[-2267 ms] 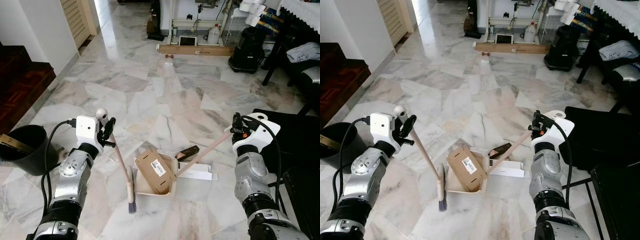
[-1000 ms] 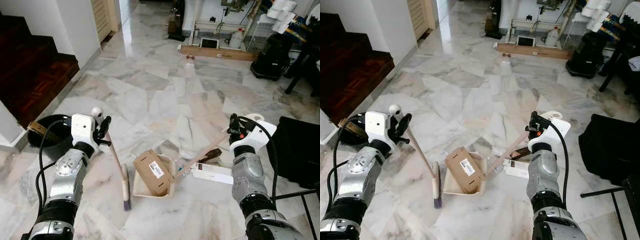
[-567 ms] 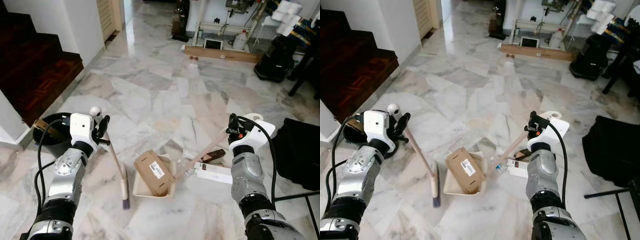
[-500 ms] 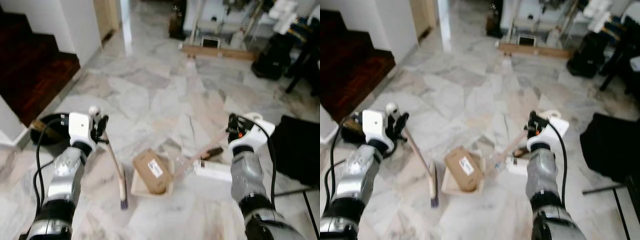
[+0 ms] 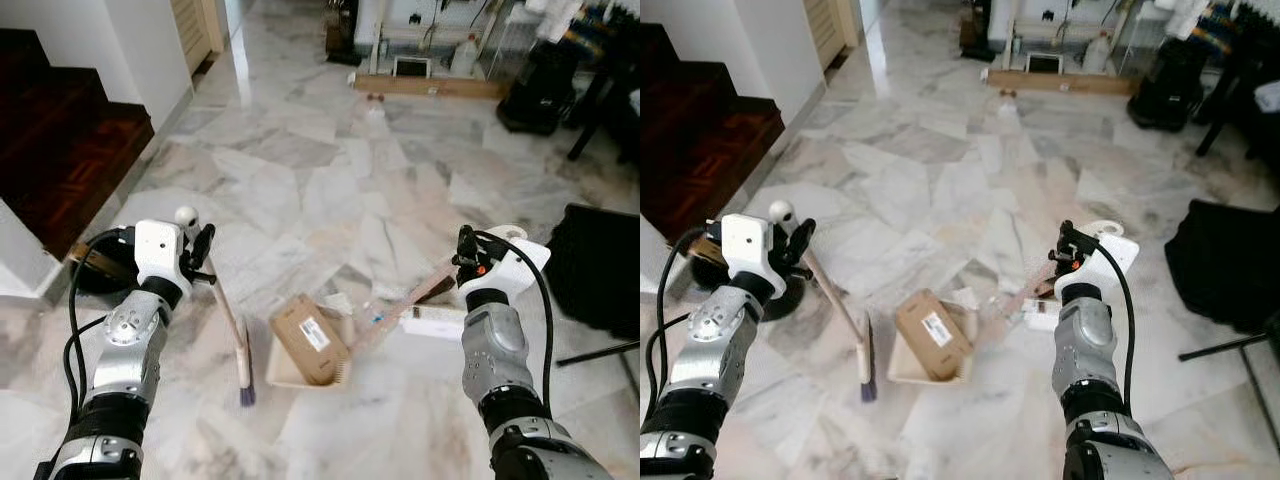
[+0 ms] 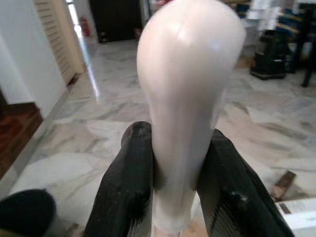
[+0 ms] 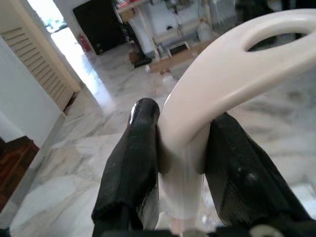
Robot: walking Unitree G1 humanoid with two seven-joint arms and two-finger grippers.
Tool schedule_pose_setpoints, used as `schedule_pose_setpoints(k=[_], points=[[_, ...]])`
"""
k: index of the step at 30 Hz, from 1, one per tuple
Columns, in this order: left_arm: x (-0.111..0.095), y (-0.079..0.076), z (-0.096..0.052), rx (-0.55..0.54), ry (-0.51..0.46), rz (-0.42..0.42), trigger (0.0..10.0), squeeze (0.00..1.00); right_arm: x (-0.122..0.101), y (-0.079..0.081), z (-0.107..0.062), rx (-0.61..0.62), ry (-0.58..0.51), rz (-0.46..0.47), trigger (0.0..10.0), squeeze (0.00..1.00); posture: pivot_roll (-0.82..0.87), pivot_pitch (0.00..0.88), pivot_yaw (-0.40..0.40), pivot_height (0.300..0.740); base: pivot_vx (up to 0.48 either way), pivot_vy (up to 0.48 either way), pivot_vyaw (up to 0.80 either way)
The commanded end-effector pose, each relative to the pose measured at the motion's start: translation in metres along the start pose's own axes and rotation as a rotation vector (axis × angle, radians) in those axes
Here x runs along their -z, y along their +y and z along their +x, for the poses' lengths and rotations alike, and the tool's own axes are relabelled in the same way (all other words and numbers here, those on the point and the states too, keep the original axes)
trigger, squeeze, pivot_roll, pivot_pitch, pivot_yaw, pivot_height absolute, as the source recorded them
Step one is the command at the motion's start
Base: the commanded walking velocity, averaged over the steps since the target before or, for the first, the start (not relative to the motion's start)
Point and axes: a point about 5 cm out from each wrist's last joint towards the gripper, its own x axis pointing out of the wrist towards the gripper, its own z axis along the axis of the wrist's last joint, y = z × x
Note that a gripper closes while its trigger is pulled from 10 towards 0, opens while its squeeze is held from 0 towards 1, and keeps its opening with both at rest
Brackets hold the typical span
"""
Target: Sweep floor
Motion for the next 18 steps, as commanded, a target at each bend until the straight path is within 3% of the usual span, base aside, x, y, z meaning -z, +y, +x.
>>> schedule_pose_setpoints(k=[1, 4, 7, 18], points=[[-0.0092, 0.0032, 0.0021, -0.001, -0.035, 0.012, 10.0, 0.0, -0.0152, 0.0056, 0.0071, -0.016, -0.066, -0.001, 10.0, 0.0, 0.05, 0.087, 0.035, 0.74, 0.0, 0.281, 0.0], [-0.0097, 0.003, 0.0027, 0.0, -0.036, 0.013, 10.0, 0.0, -0.0152, 0.006, 0.0072, -0.017, -0.067, -0.005, 10.0, 0.0, 0.05, 0.086, 0.036, 0.74, 0.0, 0.285, -0.59], [-0.0108, 0.0033, 0.0032, -0.002, -0.039, 0.014, 10.0, 0.0, -0.0152, 0.0064, 0.0071, -0.018, -0.068, -0.008, 10.0, 0.0, 0.05, 0.086, 0.036, 0.74, 0.0, 0.289, 0.0], [-0.0138, 0.0063, 0.0051, -0.057, -0.051, 0.01, 10.0, 0.0, -0.0138, 0.0059, 0.0067, -0.016, -0.062, -0.005, 10.0, 0.0, 0.05, 0.089, 0.039, 0.74, 0.0, 0.0, 0.0]])
